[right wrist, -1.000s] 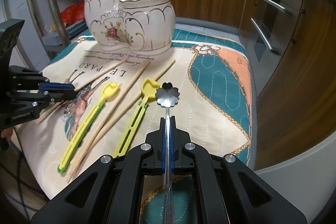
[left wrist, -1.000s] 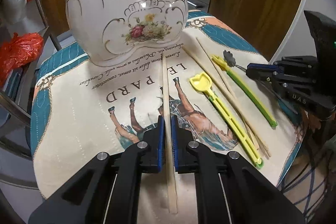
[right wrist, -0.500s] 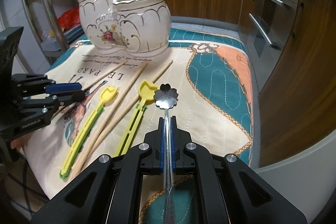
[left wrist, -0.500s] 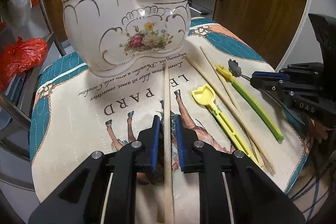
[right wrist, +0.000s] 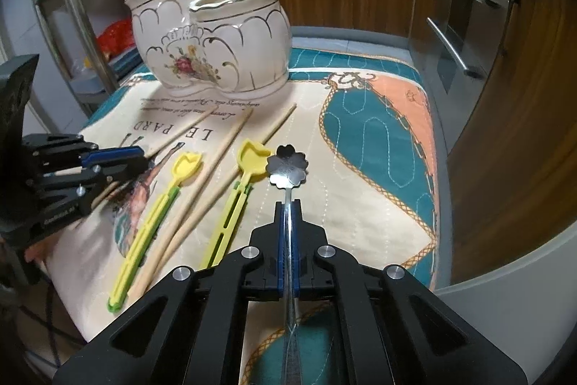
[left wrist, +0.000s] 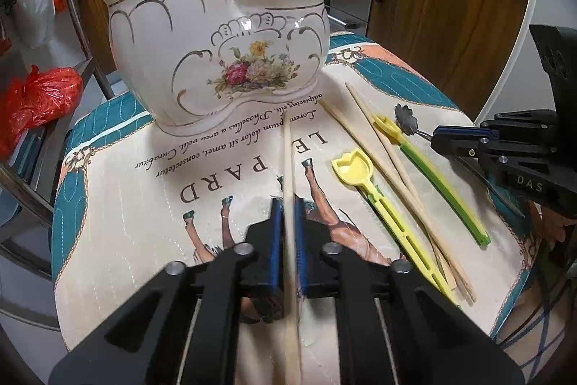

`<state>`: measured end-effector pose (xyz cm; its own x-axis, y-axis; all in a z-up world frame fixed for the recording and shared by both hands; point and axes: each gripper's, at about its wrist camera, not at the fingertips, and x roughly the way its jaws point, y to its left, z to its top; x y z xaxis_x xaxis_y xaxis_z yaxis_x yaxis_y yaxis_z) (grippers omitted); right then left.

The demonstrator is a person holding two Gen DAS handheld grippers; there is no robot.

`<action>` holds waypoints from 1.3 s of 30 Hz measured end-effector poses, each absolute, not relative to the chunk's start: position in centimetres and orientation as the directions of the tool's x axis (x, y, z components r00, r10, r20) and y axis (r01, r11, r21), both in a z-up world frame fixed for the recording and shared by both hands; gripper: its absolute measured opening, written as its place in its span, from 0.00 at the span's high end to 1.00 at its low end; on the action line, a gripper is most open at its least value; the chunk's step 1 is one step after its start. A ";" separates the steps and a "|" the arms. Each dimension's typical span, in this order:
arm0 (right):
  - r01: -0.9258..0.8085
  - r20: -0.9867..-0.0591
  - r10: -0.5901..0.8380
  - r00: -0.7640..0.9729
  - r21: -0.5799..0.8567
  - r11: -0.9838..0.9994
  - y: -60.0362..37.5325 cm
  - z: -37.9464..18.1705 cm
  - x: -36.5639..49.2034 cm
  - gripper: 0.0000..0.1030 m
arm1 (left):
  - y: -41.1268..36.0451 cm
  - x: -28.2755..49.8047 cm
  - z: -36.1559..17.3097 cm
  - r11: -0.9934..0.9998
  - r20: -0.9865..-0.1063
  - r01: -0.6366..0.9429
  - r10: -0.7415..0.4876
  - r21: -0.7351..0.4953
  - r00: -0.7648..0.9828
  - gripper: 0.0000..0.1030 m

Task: Organize utensils
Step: 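Grasp a wooden chopstick with left tool while right grasps the flower-headed spoon, then lift chopstick over tall cup with left while right carries spoon over short cup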

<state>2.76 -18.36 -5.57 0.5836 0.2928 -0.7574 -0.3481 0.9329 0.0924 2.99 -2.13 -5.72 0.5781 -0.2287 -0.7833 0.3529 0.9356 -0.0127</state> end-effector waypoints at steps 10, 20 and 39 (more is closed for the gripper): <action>-0.399 -0.550 0.363 0.753 0.058 0.915 -18.5 -1.2 -0.3 0.96 | -0.5 1.6 -2.6 0.922 -0.673 0.383 -0.318 -0.056 0.668 0.95; -0.445 -0.361 0.409 0.838 -0.018 0.895 -17.3 1.9 -2.7 0.97 | -0.3 -0.2 1.3 0.913 -0.471 0.402 -0.385 -0.068 0.794 0.95; -0.434 -0.214 0.443 0.870 0.090 0.896 -17.1 7.0 1.3 0.98 | 4.1 2.1 8.0 0.922 -0.203 0.351 -0.380 -0.163 0.902 0.94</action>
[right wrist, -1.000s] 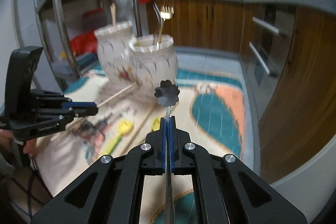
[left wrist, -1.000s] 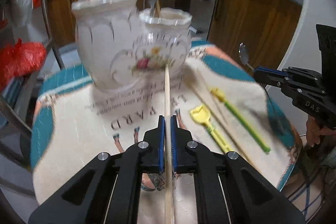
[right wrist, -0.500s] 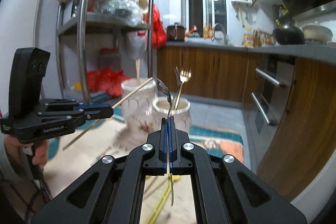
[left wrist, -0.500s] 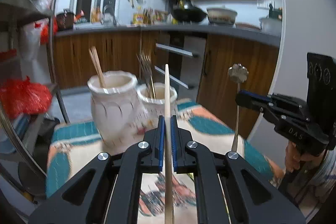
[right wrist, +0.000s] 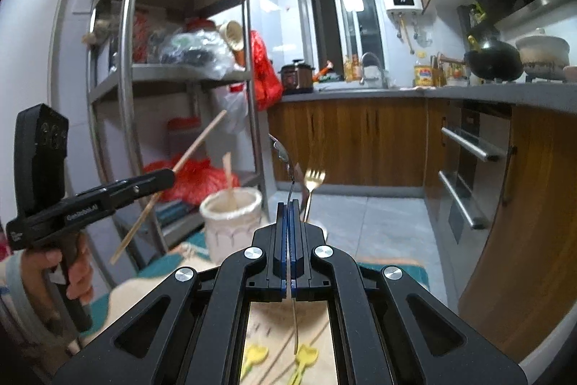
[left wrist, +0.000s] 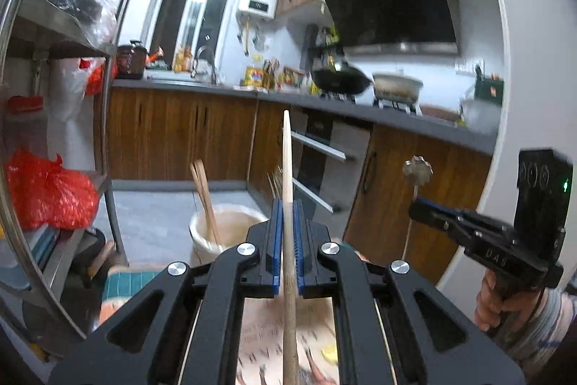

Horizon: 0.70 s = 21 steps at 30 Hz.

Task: Organize utensils
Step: 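Lift chopstick over tall cup with left while right carries spoon over short cup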

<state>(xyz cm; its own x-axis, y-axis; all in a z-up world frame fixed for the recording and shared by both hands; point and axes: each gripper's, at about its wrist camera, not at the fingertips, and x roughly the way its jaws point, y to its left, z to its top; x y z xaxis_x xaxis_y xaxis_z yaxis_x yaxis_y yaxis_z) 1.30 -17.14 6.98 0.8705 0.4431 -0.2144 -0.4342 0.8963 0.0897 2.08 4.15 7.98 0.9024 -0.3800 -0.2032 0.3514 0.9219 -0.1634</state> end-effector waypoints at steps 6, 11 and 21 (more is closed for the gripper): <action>-0.437 -0.154 0.453 0.878 0.124 0.891 -16.4 9.0 4.3 0.98 | 5.2 6.5 9.4 0.909 -0.141 0.351 -0.387 -0.225 0.911 0.95; -0.447 -0.121 0.464 0.878 0.141 0.883 -15.8 10.0 6.7 0.98 | 5.3 10.0 9.5 0.912 -0.130 0.333 -0.370 -0.239 0.920 0.95; -0.426 -0.095 0.455 0.885 0.224 0.876 -15.9 8.6 11.2 0.98 | 3.5 14.1 8.1 0.956 -0.126 0.266 -0.281 -0.126 0.951 0.94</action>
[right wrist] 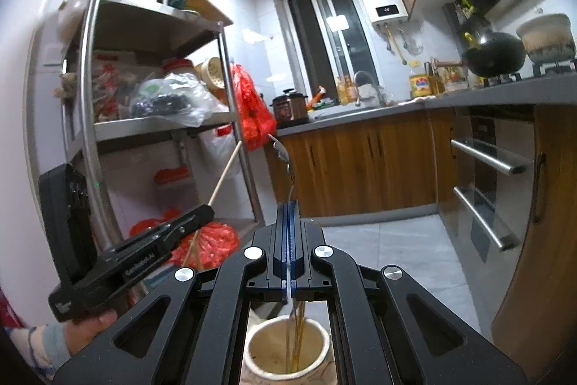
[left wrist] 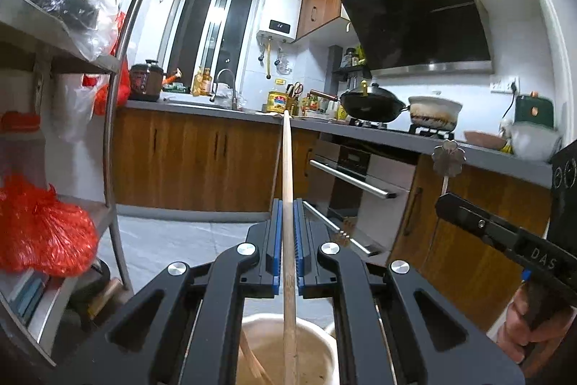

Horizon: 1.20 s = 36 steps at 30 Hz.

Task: Organize utensils
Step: 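Lift chopstick over tall cup with left while right carries spoon over short cup, then drop chopstick into tall cup with left while right drops spoon into short cup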

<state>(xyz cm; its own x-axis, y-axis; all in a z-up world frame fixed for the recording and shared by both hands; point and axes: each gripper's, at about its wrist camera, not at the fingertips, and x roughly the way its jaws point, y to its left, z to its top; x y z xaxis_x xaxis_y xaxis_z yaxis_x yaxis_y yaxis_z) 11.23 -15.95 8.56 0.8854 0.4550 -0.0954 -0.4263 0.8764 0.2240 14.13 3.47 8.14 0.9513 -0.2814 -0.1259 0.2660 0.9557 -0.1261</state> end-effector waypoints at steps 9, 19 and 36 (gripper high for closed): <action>-0.406 -0.175 0.454 0.874 0.251 0.879 -15.4 5.5 13.4 0.98 | 2.7 14.3 6.2 0.966 -0.130 0.254 -0.259 -0.052 0.957 0.94; -0.400 -0.264 0.473 0.841 0.287 0.870 -15.3 3.5 14.4 0.98 | 1.5 13.4 4.7 0.958 -0.211 0.286 -0.274 0.025 0.938 0.94; -0.364 -0.347 0.448 0.824 0.281 0.888 -15.3 1.9 15.2 0.98 | 1.3 12.7 3.9 0.963 -0.280 0.269 -0.252 0.026 0.926 0.65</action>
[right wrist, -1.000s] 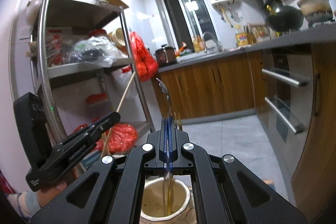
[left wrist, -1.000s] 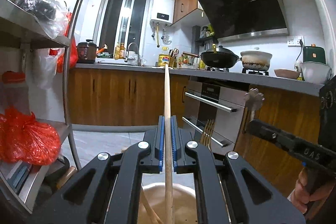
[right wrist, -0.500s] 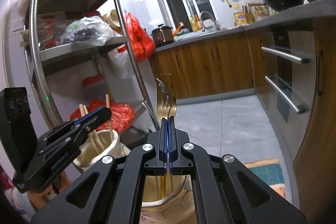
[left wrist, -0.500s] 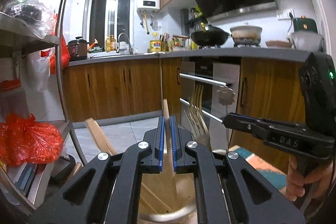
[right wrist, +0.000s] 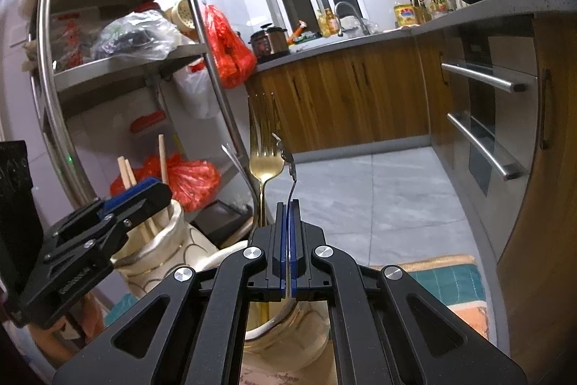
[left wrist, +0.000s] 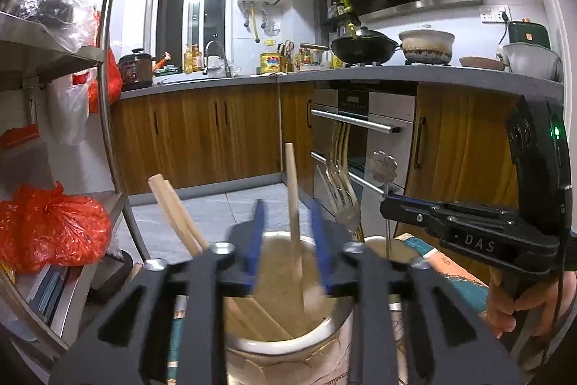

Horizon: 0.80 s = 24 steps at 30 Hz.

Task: Organize utensils
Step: 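Drop chopstick into tall cup with left while right drops spoon into short cup, then withdraw both open tools from the holder back over the placemat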

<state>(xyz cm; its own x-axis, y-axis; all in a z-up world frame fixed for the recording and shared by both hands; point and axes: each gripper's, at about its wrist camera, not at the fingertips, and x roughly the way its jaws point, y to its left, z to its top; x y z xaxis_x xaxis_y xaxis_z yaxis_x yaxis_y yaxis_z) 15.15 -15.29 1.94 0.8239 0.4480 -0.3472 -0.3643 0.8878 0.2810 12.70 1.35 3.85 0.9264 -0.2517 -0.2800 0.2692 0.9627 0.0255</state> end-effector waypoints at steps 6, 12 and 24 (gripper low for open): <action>-0.358 -0.371 0.441 0.817 0.272 0.893 -15.2 1.7 15.3 0.94 | 1.7 12.2 4.3 0.968 -0.263 0.252 -0.239 0.018 0.935 0.46; -0.363 -0.372 0.441 0.817 0.263 0.894 -15.3 1.8 15.0 0.80 | 2.1 11.5 4.7 0.971 -0.251 0.238 -0.227 0.013 0.941 0.41; -0.357 -0.299 0.428 0.853 0.263 0.896 -16.6 4.1 11.4 0.08 | 4.5 7.9 6.4 0.978 -0.187 0.197 -0.208 -0.073 0.960 0.05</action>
<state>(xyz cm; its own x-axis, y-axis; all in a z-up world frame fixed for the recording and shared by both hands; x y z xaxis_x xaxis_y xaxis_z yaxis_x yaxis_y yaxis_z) 11.43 -16.62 4.07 0.8530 0.4277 -0.2989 -0.3573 0.8962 0.2629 7.94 4.47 6.39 0.9601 -0.2077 -0.1871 0.1972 0.9776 -0.0730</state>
